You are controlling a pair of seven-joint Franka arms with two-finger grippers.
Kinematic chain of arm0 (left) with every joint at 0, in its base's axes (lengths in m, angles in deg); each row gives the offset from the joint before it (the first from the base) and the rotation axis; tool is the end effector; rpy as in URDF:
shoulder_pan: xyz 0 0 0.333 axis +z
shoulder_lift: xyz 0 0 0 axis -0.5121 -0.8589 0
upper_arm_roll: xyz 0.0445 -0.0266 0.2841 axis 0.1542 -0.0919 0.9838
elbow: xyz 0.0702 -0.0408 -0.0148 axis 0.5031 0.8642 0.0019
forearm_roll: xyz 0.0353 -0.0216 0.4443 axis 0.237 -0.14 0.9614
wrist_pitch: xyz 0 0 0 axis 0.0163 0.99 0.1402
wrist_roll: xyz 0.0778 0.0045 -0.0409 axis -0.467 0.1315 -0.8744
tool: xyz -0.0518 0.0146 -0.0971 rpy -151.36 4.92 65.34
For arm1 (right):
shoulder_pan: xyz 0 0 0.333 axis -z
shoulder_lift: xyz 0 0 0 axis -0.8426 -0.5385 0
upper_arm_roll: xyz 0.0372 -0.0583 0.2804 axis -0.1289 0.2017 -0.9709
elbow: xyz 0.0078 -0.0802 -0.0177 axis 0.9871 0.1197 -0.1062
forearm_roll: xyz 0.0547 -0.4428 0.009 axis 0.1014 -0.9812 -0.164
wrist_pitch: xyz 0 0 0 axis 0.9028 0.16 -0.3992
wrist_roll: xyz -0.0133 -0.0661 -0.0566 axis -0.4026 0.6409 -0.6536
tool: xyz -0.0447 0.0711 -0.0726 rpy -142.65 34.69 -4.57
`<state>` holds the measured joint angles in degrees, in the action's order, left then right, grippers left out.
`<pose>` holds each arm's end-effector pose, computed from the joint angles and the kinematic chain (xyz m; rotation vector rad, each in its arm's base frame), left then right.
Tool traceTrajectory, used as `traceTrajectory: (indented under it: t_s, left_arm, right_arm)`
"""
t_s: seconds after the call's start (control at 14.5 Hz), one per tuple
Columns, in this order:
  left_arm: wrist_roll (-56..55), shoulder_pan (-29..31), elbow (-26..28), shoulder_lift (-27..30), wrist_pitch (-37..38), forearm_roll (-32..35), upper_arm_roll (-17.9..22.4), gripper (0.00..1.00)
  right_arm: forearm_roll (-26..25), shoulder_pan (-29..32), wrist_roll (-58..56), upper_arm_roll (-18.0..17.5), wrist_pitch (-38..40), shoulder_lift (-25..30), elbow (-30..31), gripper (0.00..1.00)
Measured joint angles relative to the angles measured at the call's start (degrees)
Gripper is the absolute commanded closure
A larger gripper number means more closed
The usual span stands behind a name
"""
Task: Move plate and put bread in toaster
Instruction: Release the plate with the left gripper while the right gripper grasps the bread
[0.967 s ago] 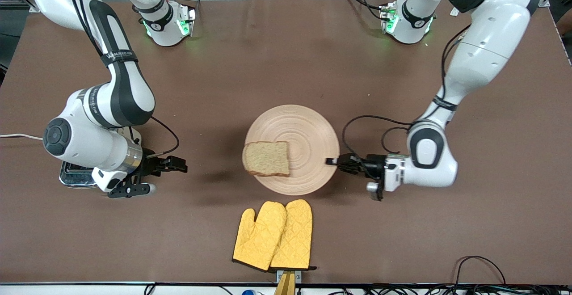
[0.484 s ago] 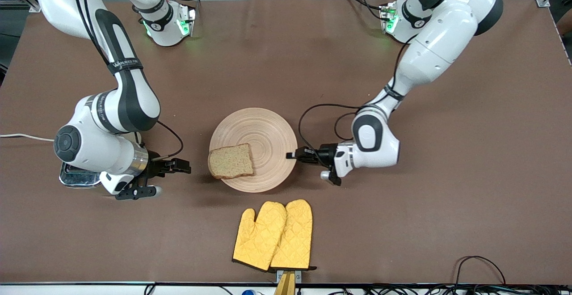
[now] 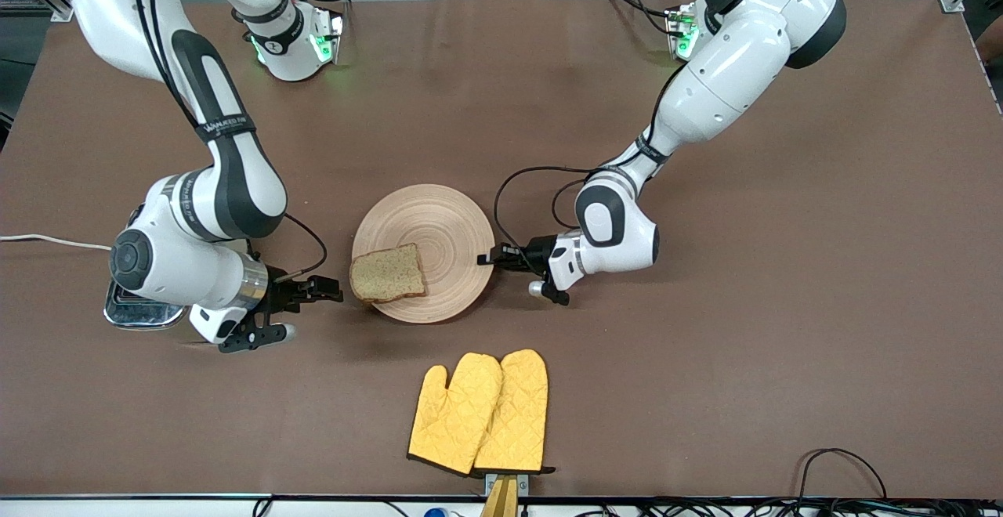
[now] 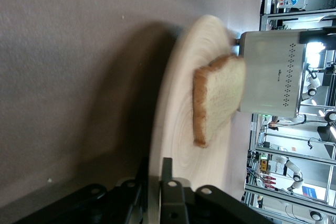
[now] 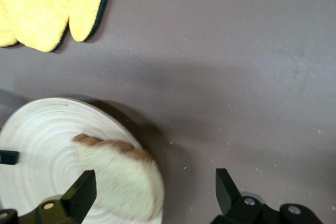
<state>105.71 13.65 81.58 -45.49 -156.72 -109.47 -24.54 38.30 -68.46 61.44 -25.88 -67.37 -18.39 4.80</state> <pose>0.5613 -0.4504 0.0592 2.0326 -0.0474 -0.0459 0.7059 0.1484 0.2458 -2.8340 -0.2679 0.0188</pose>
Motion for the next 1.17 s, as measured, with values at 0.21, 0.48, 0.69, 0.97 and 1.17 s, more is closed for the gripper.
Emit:
traceTrajectory:
  t_s: [0.21,0.48,0.69,0.97,1.17]
  left_arm:
    - [-0.22,1.84,-0.77,0.37,-0.01,-0.02,0.45,0.00]
    - [-8.96,4.78,-2.45,4.54,0.29,4.07,5.18,0.00]
    - [-23.62,8.52,-4.70,9.04,0.78,18.82,6.64,0.00]
    - [-37.63,14.33,-7.90,15.47,8.23,39.10,6.81,0.00]
    - [-44.66,17.40,-8.00,20.63,13.75,50.56,6.94,0.00]
  right_arm:
    - [2.24,0.03,-5.38,0.00,-2.66,-0.94,2.81,0.00]
    - [6.00,-0.19,-12.15,-0.34,-7.29,-1.37,6.47,0.00]
    - [6.72,-1.15,-12.89,-1.29,-10.37,-1.41,8.63,0.02]
    - [6.88,-2.05,-12.97,-1.56,-10.67,-1.41,9.22,0.16]
    - [6.95,-2.28,-14.02,-1.57,-10.67,-1.40,9.55,0.29]
